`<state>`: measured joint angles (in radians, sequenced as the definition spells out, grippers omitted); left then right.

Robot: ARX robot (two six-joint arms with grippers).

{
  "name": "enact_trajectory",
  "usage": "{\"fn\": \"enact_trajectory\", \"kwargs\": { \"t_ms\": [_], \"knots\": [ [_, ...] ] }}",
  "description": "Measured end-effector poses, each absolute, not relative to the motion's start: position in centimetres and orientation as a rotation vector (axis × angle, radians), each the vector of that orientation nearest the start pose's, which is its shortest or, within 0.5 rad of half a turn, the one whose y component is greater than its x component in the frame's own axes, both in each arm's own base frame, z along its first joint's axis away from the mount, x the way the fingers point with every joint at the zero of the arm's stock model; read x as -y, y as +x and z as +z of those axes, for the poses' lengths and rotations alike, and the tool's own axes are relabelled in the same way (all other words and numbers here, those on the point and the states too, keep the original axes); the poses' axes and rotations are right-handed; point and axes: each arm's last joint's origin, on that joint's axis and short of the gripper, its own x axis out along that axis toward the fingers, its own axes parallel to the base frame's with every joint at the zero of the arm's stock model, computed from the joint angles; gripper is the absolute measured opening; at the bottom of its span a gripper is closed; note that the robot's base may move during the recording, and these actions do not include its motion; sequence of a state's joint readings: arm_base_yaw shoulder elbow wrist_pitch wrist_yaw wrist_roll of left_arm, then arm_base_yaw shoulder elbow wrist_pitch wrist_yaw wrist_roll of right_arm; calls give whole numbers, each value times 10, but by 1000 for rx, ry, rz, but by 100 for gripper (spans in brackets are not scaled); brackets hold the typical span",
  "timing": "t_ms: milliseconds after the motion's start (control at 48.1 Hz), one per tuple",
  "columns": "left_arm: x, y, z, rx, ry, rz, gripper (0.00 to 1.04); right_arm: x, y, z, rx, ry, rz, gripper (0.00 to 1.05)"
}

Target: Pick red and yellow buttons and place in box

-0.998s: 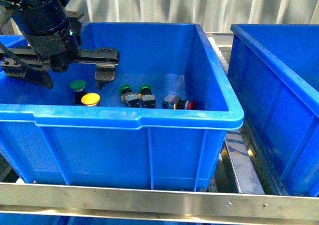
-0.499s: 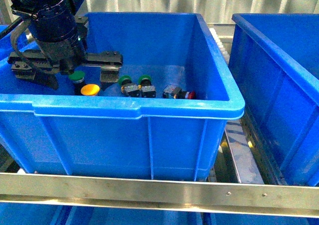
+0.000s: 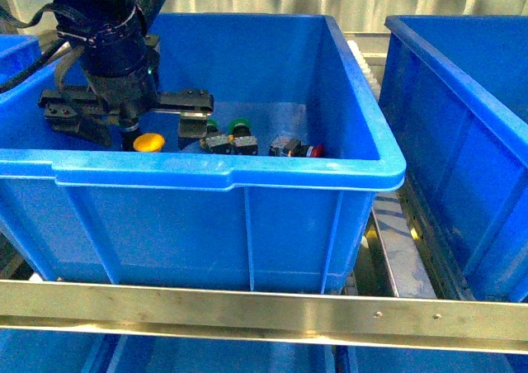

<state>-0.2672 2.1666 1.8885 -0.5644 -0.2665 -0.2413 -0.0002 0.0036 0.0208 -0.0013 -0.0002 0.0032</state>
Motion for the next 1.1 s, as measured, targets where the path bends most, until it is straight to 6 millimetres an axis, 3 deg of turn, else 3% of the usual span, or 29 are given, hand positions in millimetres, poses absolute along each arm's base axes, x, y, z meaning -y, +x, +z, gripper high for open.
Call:
{"fn": "enact_trajectory", "kwargs": {
  "t_ms": [125, 458, 790, 894, 1102],
  "knots": [
    [123, 472, 236, -813, -3, 93, 96, 0, 97, 170, 16, 3, 0, 102],
    [124, 475, 236, -799, 4, 110, 37, 0, 97, 170, 16, 3, 0, 102],
    [124, 472, 240, -758, 13, 85, 34, 0, 97, 170, 16, 3, 0, 102],
    [122, 461, 259, -710, -19, 15, 34, 0, 97, 170, 16, 3, 0, 102],
    [97, 407, 348, -478, -128, -145, 34, 0, 97, 170, 16, 3, 0, 102]
  ]
}}
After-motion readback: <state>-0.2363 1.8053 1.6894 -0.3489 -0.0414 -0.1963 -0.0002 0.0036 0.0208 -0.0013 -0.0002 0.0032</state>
